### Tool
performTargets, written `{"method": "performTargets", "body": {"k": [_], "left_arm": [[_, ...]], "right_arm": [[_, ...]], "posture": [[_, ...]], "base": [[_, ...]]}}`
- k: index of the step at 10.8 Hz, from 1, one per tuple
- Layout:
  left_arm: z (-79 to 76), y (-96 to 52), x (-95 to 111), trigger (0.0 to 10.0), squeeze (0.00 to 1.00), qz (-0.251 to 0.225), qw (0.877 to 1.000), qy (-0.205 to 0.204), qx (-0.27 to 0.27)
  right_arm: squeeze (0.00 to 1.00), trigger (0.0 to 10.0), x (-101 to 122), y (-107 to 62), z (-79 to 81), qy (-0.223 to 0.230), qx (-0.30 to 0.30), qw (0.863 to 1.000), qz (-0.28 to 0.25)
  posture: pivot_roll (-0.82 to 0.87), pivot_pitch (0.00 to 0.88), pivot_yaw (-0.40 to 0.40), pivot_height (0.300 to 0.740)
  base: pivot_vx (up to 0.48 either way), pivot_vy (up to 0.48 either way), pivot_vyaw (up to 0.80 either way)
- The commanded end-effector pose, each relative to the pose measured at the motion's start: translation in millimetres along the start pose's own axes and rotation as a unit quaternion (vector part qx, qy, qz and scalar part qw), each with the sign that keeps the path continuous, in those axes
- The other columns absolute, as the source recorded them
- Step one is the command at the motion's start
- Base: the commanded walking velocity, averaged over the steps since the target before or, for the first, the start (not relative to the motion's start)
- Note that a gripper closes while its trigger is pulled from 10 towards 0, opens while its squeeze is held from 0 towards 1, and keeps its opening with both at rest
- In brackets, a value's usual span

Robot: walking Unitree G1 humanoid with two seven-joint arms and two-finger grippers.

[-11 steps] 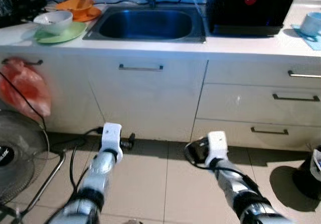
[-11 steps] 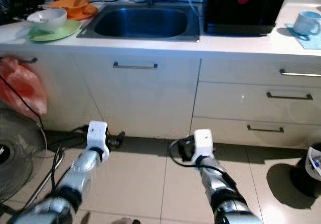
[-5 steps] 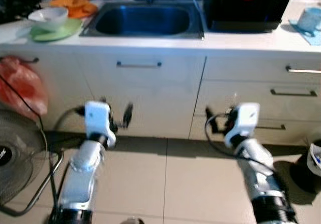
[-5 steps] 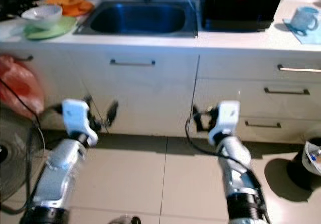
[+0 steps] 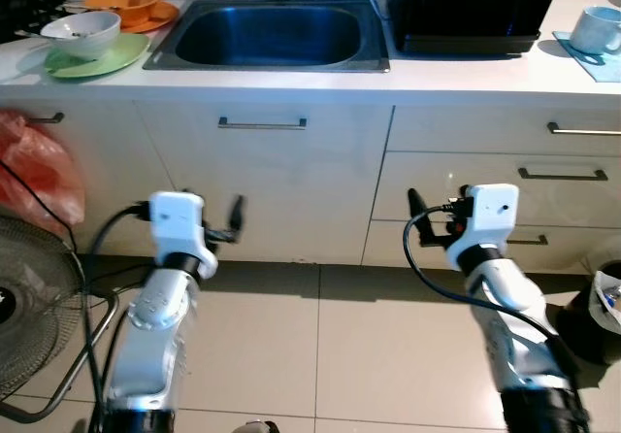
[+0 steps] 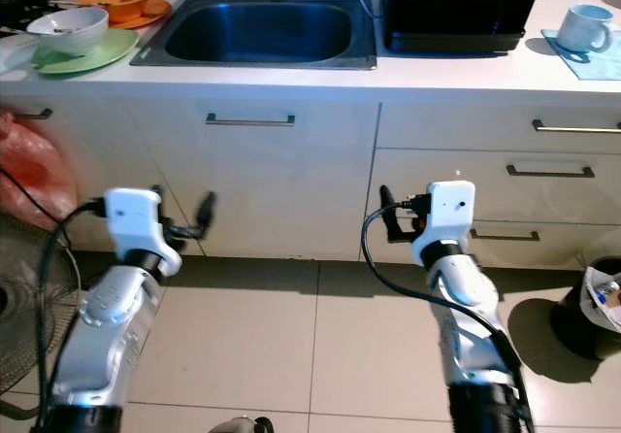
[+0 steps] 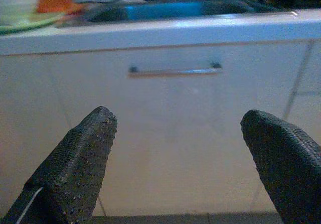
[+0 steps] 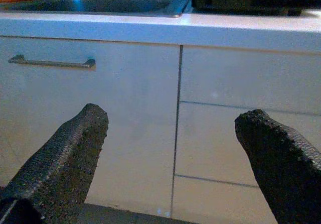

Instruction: Kitchen organization

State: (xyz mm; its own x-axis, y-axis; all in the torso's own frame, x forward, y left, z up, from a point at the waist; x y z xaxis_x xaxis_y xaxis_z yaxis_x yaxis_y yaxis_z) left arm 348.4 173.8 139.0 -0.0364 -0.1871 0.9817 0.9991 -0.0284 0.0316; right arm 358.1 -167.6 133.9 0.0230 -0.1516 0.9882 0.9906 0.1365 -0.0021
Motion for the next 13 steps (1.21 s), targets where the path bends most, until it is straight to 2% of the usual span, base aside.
{"method": "performTargets", "body": {"k": [1,3,4,5,6,7,9,10,11,13], "left_arm": [[3.3,6.7,13.0,10.0,0.00,-0.016,1.000,-0.016,0.013],[5.0,22.8,21.8,10.0,0.00,-0.019,0.997,-0.063,0.049],[-10.7,26.1,25.3,10.0,0.00,-0.019,0.997,-0.068,0.025],[-14.4,26.8,25.4,10.0,0.00,-0.019,0.998,-0.061,0.005],[-18.2,27.5,26.6,10.0,0.00,-0.029,0.997,-0.073,0.000],[-18.5,26.9,30.4,10.0,0.00,-0.033,0.997,-0.070,0.002],[-4.3,24.2,30.5,10.0,0.00,-0.031,0.998,-0.053,0.033],[-2.1,22.8,31.6,10.0,0.00,-0.034,0.997,-0.052,0.037],[-4.3,21.5,30.7,10.0,0.00,-0.033,0.997,-0.055,0.036],[-2.1,20.6,29.0,10.0,0.00,-0.031,0.997,-0.051,0.039]], "right_arm": [[0.00,10.0,-0.9,-2.9,12.0,0.003,0.019,1.000,0.016],[0.00,10.0,-5.1,-5.5,16.8,0.019,0.022,0.999,0.025],[0.00,10.0,-3.4,-5.5,14.2,0.024,0.010,0.999,0.021],[0.00,10.0,-2.2,-4.3,12.7,0.016,0.005,1.000,0.022],[0.00,10.0,3.3,-4.5,11.2,-0.008,-0.003,1.000,0.013],[0.00,10.0,3.9,-4.5,11.2,0.006,-0.002,1.000,0.009],[0.00,10.0,17.6,-4.3,12.8,-0.042,-0.014,0.999,-0.030],[0.00,10.0,17.9,-4.0,16.4,-0.047,0.007,0.999,-0.015],[0.00,10.0,20.5,-4.7,18.6,-0.011,0.025,0.999,-0.020],[0.00,10.0,23.0,-2.8,15.6,-0.027,0.016,0.999,-0.025]], "posture": [[-0.01,0.062,0.048,0.740],[-0.02,0.055,0.047,0.740],[-0.02,0.053,0.046,0.740],[-0.02,0.049,0.049,0.740],[-0.03,0.048,0.054,0.740],[-0.03,0.048,0.054,0.740],[-0.02,0.049,0.051,0.740],[-0.02,0.046,0.047,0.740],[-0.02,0.043,0.042,0.740],[-0.02,0.039,0.040,0.740]], "base": [[0.000,0.000,0.00],[0.000,0.000,0.00],[0.000,0.000,0.00],[0.000,0.000,0.00],[0.000,0.000,0.00],[0.000,0.000,0.00],[0.000,0.000,0.00],[0.251,0.000,0.00],[0.244,0.000,0.00],[0.259,0.000,0.00]]}}
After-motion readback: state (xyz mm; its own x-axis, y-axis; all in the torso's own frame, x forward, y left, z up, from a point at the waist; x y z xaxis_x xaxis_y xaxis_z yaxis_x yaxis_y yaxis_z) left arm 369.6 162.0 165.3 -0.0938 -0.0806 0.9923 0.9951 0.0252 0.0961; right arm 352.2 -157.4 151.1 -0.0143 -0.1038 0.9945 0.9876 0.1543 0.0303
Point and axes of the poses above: a point about 5 cm out from each wrist's last joint towards the gripper, its own y axis pointing out of the wrist towards the gripper, its own x axis along the axis of the wrist's last joint, z = x × y, the point moved 6 cm from there along y, pointing out of the wrist towards the gripper, and after that the axes turned 10 degrees about y, right-handed, at the moved point
